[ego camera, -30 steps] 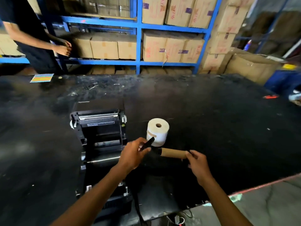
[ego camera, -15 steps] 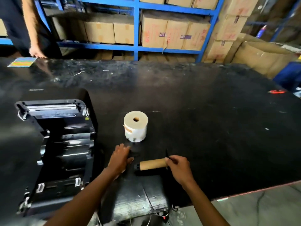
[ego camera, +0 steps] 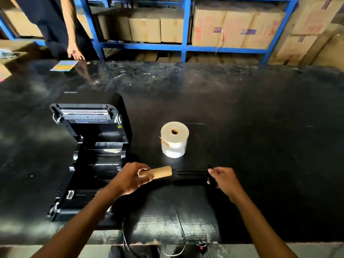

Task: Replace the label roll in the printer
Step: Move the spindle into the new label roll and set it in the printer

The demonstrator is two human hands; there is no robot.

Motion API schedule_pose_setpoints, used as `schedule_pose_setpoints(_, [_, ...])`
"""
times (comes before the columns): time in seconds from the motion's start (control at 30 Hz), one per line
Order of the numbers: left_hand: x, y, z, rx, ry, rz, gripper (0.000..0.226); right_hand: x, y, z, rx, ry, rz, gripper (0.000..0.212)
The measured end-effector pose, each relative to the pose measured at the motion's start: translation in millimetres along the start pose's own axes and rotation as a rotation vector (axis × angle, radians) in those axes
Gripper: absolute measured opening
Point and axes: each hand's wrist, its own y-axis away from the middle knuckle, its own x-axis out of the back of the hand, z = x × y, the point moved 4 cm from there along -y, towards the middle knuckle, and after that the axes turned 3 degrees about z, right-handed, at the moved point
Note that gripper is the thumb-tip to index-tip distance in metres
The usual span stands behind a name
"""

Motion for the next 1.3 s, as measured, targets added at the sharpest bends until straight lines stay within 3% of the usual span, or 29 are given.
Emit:
schedule_pose_setpoints(0.13, [1, -4, 5, 0.022, 0.048, 0.127, 0.016, 5, 6, 9, 0.011, 0.205, -0.056, 0.029])
schedule_pose_setpoints(0.23, [-29, -14, 17, -0.013, 0.03, 0.05, 0.023, -15, 21, 11, 0.088, 0.332, -0.115, 0.034])
schedule_pose_setpoints(0.43, [-80, -23, 16, -0.064, -0.137, -0.062, 0.041, -39, 36, 11, 0.083, 0.436, -0.035, 0.023])
schedule_pose_setpoints(0.5, [-80, -23, 12, -0.076, -0.124, -0.065, 0.043, -35, 35, 4, 0.089, 0.475, -0.017, 0.029])
schedule_pose_setpoints(0.6, [-67, -28, 13, -0.031, 0.085, 0.048, 0.036, -25, 23, -26, 0.152, 0.466, 0.06, 0.022])
schedule_pose_setpoints(0.67, [-50, -39, 15, 0.115, 0.337, 0.189, 0.025, -29, 9, -56, 0.208, 0.386, 0.056, 0.033])
schedule_pose_setpoints(0.73, [-38, -53, 14, 0.304, 0.635, 0.229, 0.025, -44, -5, -91, 0.32, 0.356, 0.003, 0.047])
schedule_pose_setpoints(0.87, [-37, -73, 11, 0.595, 1.098, 0.11, 0.075, -92, -27, -131, 0.399, 0.639, -0.133, 0.069])
schedule_pose_setpoints(0.97, [-41, -77, 14, 0.66, 1.21, 0.042, 0.089, -114, -36, -127, 0.34, 0.851, -0.098, 0.068])
schedule_pose_setpoints(1.1, [-40, -74, 24, 0.656, 1.148, 0.032, 0.092, -113, -40, -117, 0.349, 0.655, -0.016, 0.053])
schedule_pose_setpoints(1.2, [-35, -70, 30, 0.665, 1.086, 0.126, 0.082, -89, -37, -112, 0.259, 0.287, 0.037, 0.046])
schedule_pose_setpoints(1.3, [-28, -64, 45, 0.686, 1.096, 0.16, 0.081, -66, -18, -99, 0.044, -0.178, -0.006, 0.03])
